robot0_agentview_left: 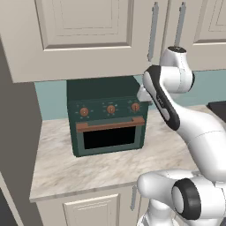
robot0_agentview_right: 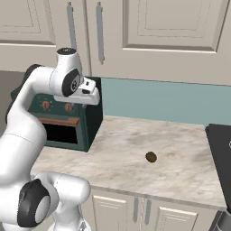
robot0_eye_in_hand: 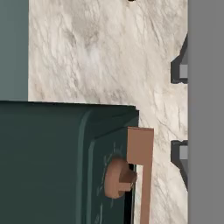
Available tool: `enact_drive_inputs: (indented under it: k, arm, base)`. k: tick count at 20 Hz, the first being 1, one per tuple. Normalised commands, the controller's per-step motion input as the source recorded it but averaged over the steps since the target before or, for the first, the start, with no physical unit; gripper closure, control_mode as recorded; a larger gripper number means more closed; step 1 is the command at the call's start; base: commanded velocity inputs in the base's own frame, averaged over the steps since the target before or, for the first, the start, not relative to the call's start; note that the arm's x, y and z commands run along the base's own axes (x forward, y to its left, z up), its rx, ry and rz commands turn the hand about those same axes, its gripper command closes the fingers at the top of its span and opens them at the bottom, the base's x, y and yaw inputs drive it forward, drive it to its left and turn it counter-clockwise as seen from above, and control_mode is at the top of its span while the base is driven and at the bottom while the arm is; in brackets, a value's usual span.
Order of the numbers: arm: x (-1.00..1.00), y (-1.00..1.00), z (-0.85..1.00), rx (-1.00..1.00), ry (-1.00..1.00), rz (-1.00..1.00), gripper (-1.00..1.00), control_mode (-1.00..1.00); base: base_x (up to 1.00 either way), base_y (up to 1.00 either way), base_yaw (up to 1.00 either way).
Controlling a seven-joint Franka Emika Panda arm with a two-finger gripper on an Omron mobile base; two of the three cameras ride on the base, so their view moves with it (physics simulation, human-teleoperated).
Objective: Place the kiwi in the correct fridge rack based on whether it is a fruit or vegetable. Finally, close the fridge door.
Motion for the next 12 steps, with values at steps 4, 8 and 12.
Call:
enact_drive_inputs:
  k: [4,8,12]
  arm:
    - [-0.01,-0.22,-0.16,0.01,-0.04,0.03,-1.0,-1.0]
    - [0.0,-0.98,-0.73,0.19,-0.03,0.02,-1.0,-1.0]
    - [0.01,-0.8,-0.99,0.02,0.01,0.0,-1.0,-1.0]
  base:
    - [0.0,0.0,0.0]
    - [0.0,0.0,0.0]
    - [0.0,0.0,0.0]
